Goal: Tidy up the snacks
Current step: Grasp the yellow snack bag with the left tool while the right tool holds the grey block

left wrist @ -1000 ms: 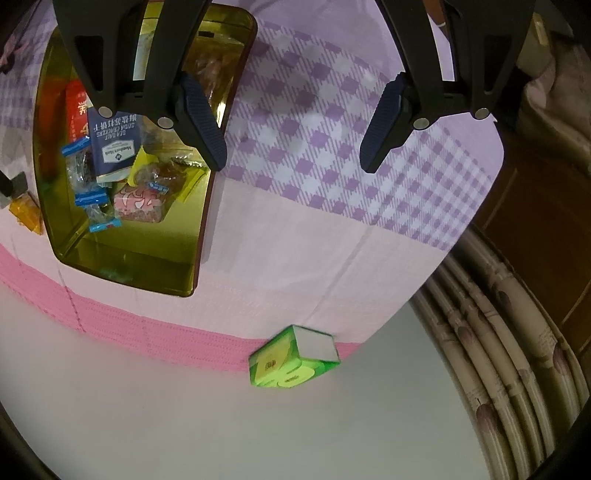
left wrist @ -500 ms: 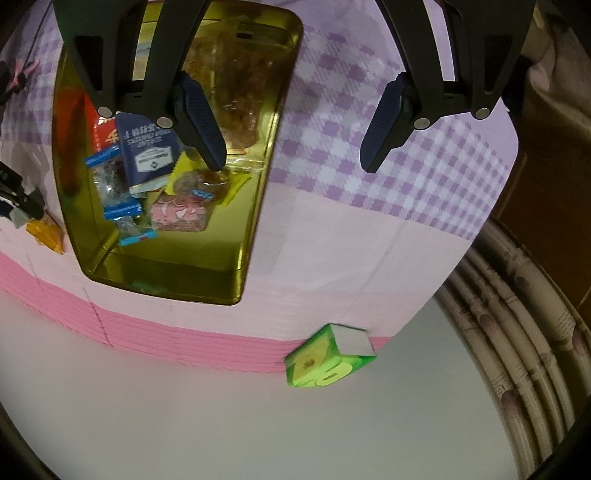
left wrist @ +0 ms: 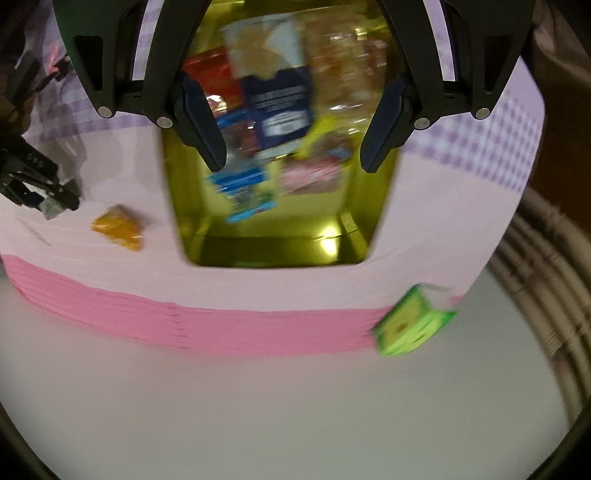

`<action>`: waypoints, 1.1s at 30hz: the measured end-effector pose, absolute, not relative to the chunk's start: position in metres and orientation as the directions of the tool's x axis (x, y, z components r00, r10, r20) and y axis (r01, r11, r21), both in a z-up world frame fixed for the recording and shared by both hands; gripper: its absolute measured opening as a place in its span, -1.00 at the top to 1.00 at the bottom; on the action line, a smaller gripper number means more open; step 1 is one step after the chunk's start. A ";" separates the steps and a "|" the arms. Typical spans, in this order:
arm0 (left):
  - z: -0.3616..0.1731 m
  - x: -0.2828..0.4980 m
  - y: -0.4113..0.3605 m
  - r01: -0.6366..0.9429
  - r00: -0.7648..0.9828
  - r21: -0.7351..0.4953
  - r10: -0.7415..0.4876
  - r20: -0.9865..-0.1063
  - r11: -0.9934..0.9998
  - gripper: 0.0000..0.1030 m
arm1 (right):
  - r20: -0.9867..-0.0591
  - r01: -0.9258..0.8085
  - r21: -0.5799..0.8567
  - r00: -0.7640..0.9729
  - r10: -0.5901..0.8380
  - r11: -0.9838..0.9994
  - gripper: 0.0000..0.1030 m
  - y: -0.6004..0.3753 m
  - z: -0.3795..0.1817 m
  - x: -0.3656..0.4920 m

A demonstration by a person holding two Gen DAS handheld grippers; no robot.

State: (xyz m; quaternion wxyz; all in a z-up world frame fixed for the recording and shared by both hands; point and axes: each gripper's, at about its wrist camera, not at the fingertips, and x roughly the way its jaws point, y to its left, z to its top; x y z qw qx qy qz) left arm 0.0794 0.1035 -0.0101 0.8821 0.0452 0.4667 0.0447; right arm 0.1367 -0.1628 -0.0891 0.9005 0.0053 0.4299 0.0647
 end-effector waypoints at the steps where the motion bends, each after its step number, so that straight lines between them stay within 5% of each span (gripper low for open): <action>1: -0.010 0.083 0.094 -0.014 0.564 0.115 0.103 -0.819 0.993 -0.46 | -0.773 -0.096 0.056 0.625 0.105 0.994 -0.11 -0.169 -0.089 0.134; 18: -0.022 0.140 -0.008 0.165 0.507 0.009 -0.077 -0.858 0.986 -0.46 | -0.756 0.049 0.077 0.654 0.027 0.996 -0.11 -0.236 -0.093 0.117; 33: -0.050 0.202 -0.051 0.227 0.457 0.055 -0.057 -0.888 0.972 -0.46 | -0.755 0.054 0.117 0.653 0.054 0.992 -0.13 -0.246 -0.095 0.113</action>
